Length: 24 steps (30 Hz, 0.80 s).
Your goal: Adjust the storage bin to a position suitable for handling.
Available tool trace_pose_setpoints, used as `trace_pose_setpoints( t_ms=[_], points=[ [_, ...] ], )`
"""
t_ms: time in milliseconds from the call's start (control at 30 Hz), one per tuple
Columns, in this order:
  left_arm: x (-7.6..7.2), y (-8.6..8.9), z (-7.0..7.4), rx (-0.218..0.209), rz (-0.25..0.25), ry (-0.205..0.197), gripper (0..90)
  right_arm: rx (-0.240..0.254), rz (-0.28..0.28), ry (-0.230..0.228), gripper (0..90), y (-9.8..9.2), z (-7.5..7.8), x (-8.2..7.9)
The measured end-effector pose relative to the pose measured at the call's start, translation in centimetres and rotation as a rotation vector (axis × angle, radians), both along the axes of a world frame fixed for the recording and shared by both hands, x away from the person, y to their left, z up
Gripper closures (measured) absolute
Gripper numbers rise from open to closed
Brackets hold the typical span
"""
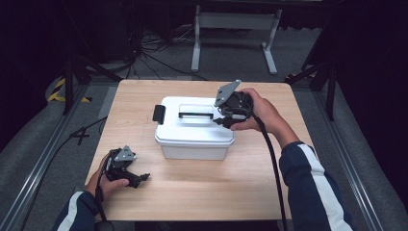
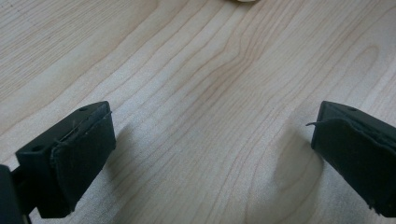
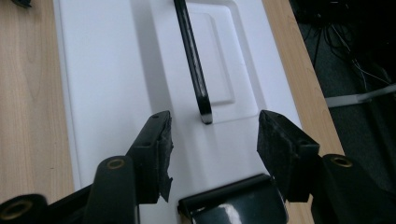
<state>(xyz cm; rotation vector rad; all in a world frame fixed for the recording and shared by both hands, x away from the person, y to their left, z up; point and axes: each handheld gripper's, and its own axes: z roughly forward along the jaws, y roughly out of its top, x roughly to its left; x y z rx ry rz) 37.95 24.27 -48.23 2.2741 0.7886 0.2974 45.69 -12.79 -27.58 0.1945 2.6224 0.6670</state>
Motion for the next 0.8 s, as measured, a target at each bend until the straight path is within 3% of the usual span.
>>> trace_pose_setpoints(
  t_ms=[533,800],
  points=[
    [0.0,0.0,0.0,0.000,0.000,0.000,0.2,-0.099,0.044,-0.004,54.4,3.9,-0.5,0.8],
    [0.0,0.0,0.0,-0.002,0.002,-0.003,0.2,-0.149,0.068,-0.012,66.8,5.7,-0.9,0.7]
  ],
)
